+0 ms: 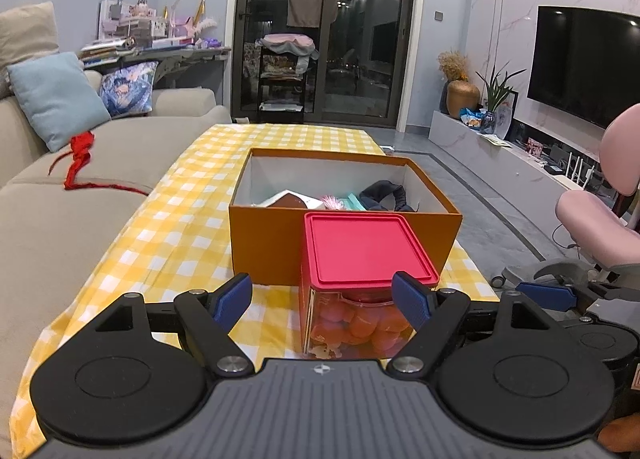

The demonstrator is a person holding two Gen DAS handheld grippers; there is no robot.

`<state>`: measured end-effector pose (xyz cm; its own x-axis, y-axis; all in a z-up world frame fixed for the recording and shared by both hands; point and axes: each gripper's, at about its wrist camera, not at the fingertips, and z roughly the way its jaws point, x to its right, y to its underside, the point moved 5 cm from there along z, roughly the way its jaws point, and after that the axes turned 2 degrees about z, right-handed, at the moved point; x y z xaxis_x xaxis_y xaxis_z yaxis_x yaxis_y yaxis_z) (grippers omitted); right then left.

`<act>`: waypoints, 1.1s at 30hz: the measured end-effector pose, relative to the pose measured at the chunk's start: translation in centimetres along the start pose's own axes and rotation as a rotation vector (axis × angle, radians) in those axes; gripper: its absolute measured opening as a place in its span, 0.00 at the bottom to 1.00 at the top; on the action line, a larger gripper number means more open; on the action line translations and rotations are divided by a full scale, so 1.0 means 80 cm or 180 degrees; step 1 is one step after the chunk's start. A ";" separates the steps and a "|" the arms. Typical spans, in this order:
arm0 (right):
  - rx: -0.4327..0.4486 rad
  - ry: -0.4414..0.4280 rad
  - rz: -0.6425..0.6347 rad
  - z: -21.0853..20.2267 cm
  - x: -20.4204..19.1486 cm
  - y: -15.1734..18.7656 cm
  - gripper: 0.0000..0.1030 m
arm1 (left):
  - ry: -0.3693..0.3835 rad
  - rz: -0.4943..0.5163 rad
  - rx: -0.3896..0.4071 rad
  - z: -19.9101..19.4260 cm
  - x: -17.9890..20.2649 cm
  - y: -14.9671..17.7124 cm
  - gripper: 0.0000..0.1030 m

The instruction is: Organize soft objects

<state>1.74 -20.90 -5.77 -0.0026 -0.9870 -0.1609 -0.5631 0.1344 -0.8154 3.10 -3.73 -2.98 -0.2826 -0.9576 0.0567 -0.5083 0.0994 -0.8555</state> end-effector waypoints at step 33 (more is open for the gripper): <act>-0.0080 -0.0026 -0.0077 0.000 -0.005 0.005 0.97 | -0.0075 0.0173 0.0053 0.000 0.003 0.000 0.91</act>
<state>1.52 -20.45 -6.03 0.0179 -0.9891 -0.1459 -0.5835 0.1081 -0.8049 2.98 -3.98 -2.98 -0.2901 -0.9570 -0.0021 -0.4790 0.1471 -0.8654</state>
